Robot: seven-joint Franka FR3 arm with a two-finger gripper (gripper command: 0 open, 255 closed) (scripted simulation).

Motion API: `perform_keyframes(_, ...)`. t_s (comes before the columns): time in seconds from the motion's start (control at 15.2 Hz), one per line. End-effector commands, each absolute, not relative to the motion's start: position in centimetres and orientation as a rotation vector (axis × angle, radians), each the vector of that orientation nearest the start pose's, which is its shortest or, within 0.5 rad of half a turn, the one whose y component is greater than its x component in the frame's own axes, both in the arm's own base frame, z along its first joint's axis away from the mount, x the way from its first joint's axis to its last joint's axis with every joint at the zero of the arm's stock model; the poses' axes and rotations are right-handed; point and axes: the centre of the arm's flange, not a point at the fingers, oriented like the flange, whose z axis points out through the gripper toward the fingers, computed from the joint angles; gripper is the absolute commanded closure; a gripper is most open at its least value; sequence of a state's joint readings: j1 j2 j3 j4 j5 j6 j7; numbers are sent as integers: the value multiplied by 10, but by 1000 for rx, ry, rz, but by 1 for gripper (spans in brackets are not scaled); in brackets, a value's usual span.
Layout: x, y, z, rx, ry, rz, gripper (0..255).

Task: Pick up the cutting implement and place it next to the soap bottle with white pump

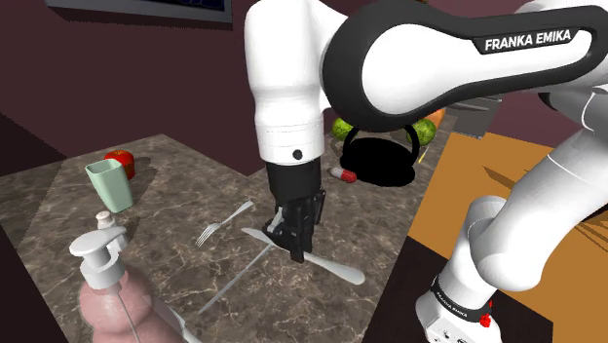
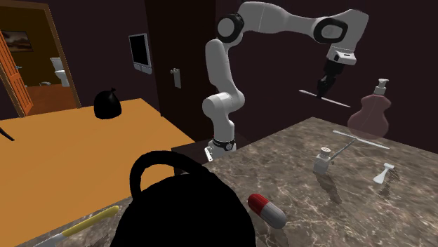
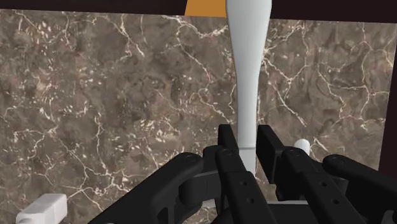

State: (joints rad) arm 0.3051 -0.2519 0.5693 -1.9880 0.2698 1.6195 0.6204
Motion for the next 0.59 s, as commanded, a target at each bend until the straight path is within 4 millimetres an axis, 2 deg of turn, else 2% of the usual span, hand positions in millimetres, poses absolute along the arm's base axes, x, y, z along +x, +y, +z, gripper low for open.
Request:
perform_keyframes(0.0, 269, 399, 530, -3114, -305, 316, 255)
perform_keyframes(0.53, 269, 399, 488, -3114, -305, 316, 255)
